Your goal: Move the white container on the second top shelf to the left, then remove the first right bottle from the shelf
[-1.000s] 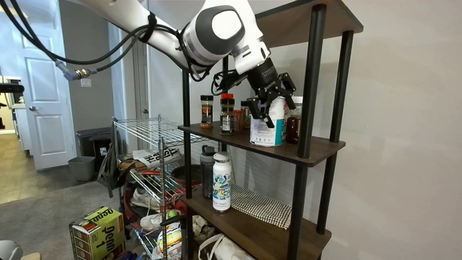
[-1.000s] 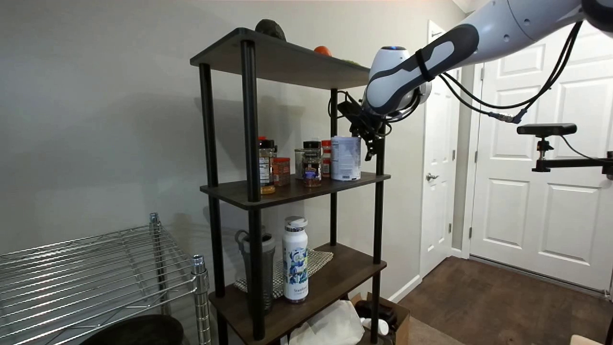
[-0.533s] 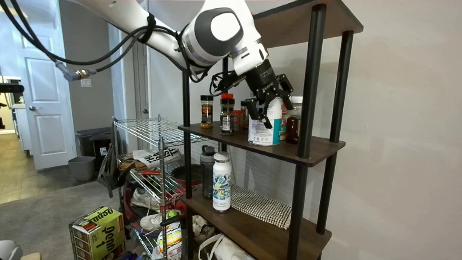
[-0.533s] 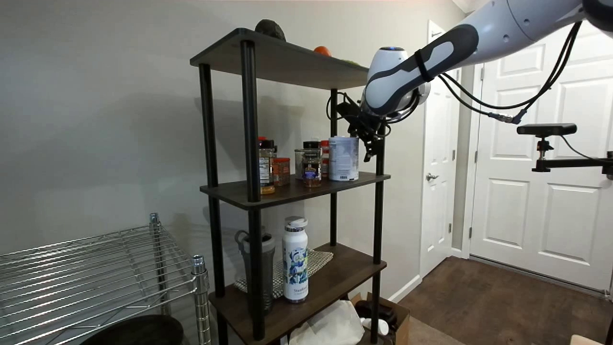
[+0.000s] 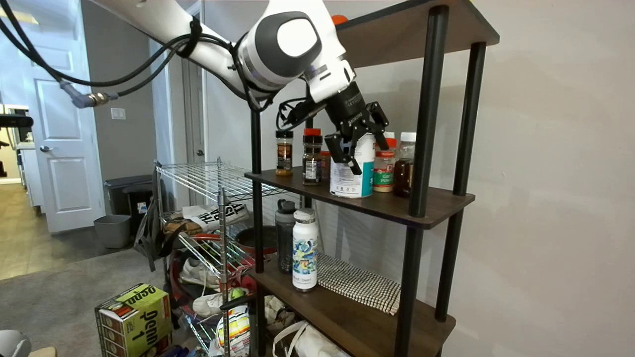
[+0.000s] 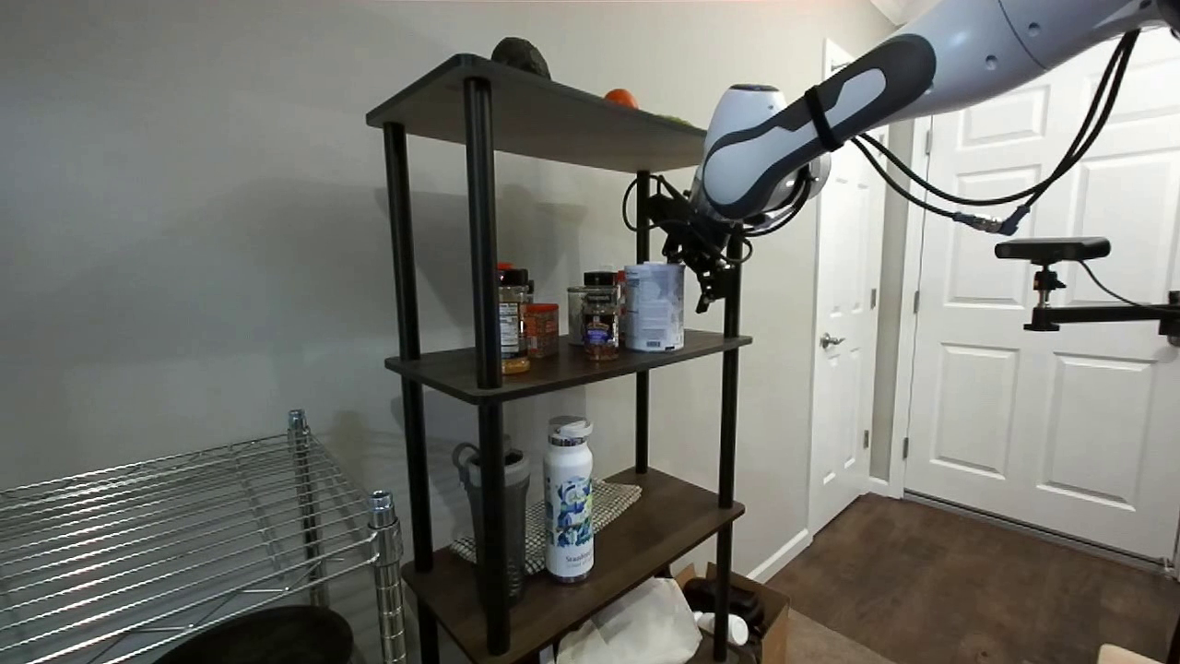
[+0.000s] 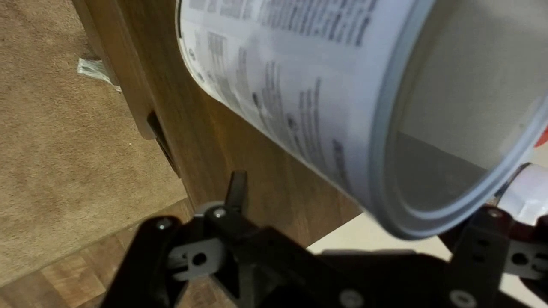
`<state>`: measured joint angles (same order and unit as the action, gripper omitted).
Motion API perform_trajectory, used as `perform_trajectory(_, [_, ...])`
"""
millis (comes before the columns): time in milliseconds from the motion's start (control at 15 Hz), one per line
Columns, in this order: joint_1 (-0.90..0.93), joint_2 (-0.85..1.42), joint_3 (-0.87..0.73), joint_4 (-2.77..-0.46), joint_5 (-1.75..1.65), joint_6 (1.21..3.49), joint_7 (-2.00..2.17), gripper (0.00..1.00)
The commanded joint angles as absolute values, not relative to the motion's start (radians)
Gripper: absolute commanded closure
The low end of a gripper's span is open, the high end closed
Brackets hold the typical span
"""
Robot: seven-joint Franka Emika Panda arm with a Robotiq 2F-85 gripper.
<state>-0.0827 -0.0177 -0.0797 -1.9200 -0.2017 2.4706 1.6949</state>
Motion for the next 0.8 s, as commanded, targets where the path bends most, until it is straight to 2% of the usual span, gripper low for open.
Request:
perform_trajectory(0, [-0.077, -0.079, -0.069, -2.001, -0.194, 2.503, 1.657, 0.0])
perform_trajectory(733, [-0.059, -0.113, -0.012, -2.036, -0.187, 2.506, 1.645, 0.0])
